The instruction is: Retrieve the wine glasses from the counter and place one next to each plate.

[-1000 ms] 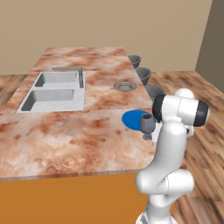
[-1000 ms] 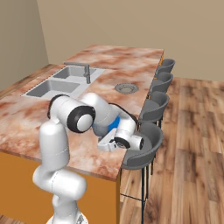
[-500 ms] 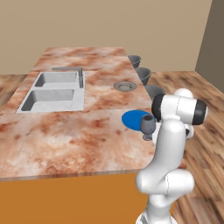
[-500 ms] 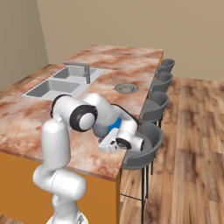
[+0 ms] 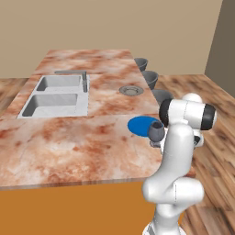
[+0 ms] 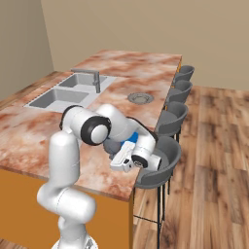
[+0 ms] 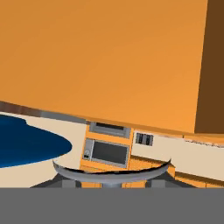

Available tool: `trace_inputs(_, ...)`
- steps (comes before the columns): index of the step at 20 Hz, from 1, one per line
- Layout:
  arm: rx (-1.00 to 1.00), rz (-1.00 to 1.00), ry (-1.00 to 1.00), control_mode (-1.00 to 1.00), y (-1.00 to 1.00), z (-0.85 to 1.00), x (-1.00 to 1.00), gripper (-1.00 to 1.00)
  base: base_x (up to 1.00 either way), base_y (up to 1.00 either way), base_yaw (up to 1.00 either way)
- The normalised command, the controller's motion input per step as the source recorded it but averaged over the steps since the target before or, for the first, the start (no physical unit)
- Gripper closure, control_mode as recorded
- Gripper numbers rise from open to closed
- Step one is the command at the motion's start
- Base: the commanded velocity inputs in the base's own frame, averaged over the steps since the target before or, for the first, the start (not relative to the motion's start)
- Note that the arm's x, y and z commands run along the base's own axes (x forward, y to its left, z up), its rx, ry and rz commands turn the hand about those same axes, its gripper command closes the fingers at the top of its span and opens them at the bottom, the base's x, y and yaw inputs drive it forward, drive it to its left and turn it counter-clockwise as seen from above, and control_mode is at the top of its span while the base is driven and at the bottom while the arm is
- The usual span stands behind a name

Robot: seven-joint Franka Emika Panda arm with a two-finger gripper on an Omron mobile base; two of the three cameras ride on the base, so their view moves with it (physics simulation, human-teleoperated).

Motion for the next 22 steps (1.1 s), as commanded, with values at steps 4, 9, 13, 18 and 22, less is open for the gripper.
trace_inputs(4,0.02,0.0,0.0,-1.0,-0.1,0.0,0.0,-1.0,0.0,0.0,0.0)
trace_inputs(9,0.0,0.0,0.08,-1.0,-0.06,0.0,0.02,-1.0,0.0,0.0,0.0)
trace_inputs(13,0.0,0.0,0.06,-1.0,-0.17,0.0,0.0,-1.0,0.0,0.0,0.0)
trace_inputs(18,0.0,0.0,0.01,-1.0,-0.21,0.0,0.0,-1.0,0.0,0.0,0.0)
trace_inputs(22,0.0,0.0,0.01,-1.0,-0.09,0.0,0.0,-1.0,0.0,0.0,0.0)
